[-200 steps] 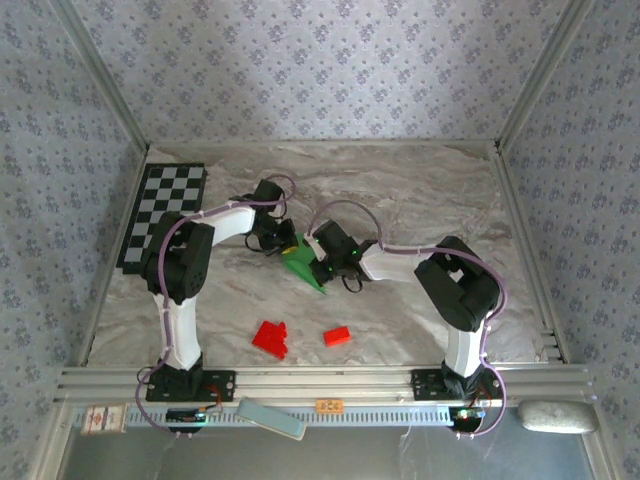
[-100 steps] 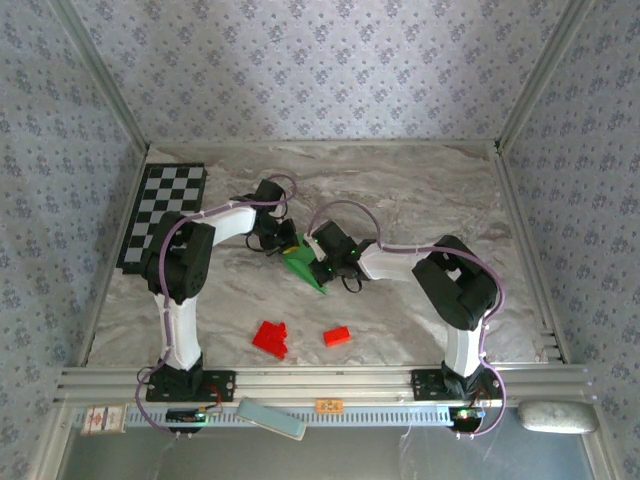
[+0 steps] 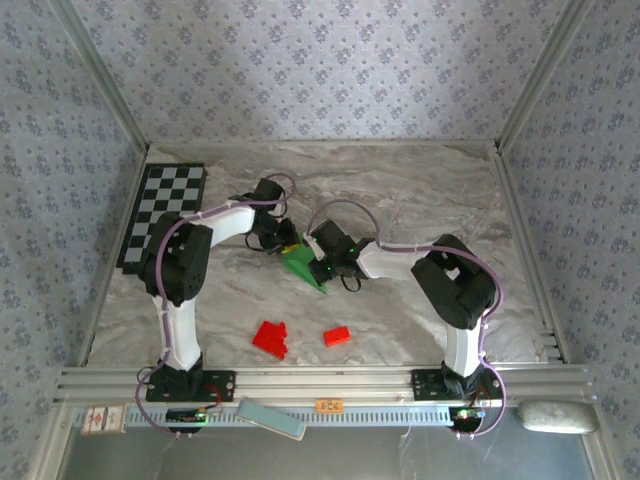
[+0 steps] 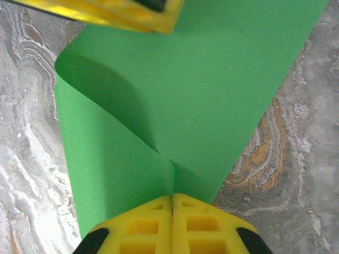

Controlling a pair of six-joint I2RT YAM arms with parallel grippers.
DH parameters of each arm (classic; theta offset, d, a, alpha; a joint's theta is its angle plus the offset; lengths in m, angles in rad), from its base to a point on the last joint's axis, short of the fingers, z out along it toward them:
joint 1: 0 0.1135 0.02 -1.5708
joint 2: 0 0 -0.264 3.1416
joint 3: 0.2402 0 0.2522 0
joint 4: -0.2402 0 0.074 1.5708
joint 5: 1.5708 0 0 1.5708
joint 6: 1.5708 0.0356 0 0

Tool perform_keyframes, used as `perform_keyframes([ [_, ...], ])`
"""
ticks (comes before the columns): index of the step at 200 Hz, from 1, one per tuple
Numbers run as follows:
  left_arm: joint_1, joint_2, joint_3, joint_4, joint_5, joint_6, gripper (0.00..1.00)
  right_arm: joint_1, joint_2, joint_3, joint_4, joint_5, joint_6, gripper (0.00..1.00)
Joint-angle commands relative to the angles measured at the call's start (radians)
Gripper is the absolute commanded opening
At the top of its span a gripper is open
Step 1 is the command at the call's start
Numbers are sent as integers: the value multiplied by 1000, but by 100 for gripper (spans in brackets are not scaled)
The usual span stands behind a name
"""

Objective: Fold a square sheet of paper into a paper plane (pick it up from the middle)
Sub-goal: Third fold the triangle at the center of the table.

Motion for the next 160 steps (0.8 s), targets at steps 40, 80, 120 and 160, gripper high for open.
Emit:
perform_keyframes([
  [40, 56, -251, -165, 129, 6, -161, 27, -2, 40, 15, -51, -4, 29, 0],
  [80, 46, -332, -319, 293, 77, -293, 27, -4, 40, 13, -50, -14, 34, 0],
  [120, 14, -345, -432, 446, 116, -406, 26, -5, 43, 15, -50, -18, 36, 0],
  [160, -12, -301, -457, 515, 139, -453, 17, -7, 46, 17, -55, -19, 38, 0],
])
